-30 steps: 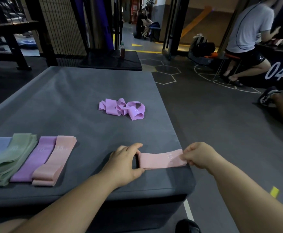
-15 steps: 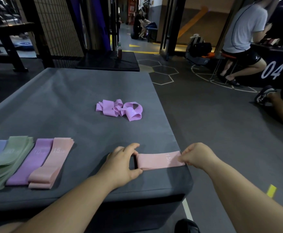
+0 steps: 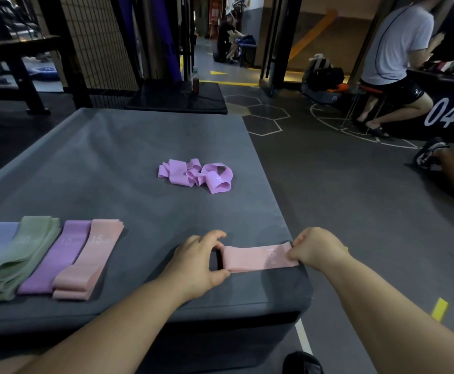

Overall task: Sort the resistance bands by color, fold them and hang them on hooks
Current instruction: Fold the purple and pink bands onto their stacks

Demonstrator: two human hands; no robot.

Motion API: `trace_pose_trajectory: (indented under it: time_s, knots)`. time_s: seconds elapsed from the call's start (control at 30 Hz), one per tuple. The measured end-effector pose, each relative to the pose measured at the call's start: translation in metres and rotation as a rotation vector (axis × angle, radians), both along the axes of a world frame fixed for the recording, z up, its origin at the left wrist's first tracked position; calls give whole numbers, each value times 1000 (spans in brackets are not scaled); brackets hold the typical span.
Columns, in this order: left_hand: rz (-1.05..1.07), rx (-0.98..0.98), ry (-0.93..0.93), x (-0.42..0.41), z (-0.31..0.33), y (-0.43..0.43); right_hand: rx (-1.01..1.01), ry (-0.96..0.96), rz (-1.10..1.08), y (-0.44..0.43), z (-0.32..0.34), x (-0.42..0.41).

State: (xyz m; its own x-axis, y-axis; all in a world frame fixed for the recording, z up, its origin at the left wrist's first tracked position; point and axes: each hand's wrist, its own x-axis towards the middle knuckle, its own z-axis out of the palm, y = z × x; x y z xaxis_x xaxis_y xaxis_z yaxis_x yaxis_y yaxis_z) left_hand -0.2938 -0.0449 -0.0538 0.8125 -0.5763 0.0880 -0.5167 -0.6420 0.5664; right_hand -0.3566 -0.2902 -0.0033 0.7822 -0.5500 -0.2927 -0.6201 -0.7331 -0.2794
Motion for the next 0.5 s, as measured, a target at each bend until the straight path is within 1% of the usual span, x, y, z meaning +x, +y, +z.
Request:
trace_pose_trajectory:
  time_s: [0.23, 0.4, 0.5]
  knots:
    - [2, -5, 15, -2, 2, 0, 16, 44, -19, 3, 3, -1]
    - [-9, -27, 26, -1, 4, 1, 59, 3, -35, 4, 4, -1]
    - [-7, -30, 39, 1, 5, 5, 145, -41, -12, 7, 4, 2]
